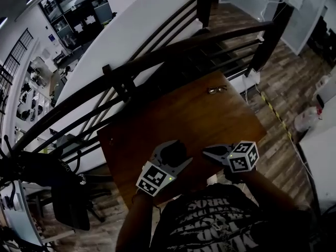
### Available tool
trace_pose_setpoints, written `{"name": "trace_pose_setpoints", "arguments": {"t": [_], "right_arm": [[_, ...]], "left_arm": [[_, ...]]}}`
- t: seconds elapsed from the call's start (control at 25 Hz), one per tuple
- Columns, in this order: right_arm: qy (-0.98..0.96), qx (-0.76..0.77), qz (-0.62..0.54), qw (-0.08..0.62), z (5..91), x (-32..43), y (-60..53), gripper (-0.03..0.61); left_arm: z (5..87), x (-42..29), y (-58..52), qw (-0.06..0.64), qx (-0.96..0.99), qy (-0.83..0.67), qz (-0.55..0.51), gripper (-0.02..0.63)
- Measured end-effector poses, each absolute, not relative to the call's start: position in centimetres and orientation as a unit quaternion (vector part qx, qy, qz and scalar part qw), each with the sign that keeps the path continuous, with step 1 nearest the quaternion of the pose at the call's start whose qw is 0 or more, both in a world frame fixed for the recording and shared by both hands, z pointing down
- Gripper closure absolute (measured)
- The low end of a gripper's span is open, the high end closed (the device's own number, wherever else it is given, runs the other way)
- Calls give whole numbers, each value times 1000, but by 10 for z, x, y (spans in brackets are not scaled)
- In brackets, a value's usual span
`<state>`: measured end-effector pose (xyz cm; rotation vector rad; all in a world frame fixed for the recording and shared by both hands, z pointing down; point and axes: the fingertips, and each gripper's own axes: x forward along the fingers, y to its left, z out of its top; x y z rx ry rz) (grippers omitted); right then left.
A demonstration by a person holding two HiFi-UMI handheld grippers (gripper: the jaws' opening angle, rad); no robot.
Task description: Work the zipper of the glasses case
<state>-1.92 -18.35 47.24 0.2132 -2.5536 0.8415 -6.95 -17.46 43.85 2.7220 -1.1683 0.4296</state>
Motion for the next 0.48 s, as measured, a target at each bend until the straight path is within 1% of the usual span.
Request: {"name": "trace_pose_setpoints", "arguments": {"t": [0.12, 0.2, 0.36, 0.48], "right_arm": [[-923, 92, 310, 208, 473, -6, -188, 574], [-923, 85, 310, 211, 473, -1, -184, 574], [-924, 73, 308, 216, 471, 14, -177, 574], [-919, 77, 321, 216, 479, 30, -178, 574]], "left_arm": [[555, -54, -192, 125, 877, -356, 297, 322], [611, -47, -194, 139, 855, -331, 375, 322], [686, -40, -193, 169, 815, -296, 469, 322], [723, -39, -189, 196, 789, -283, 509, 322]]}}
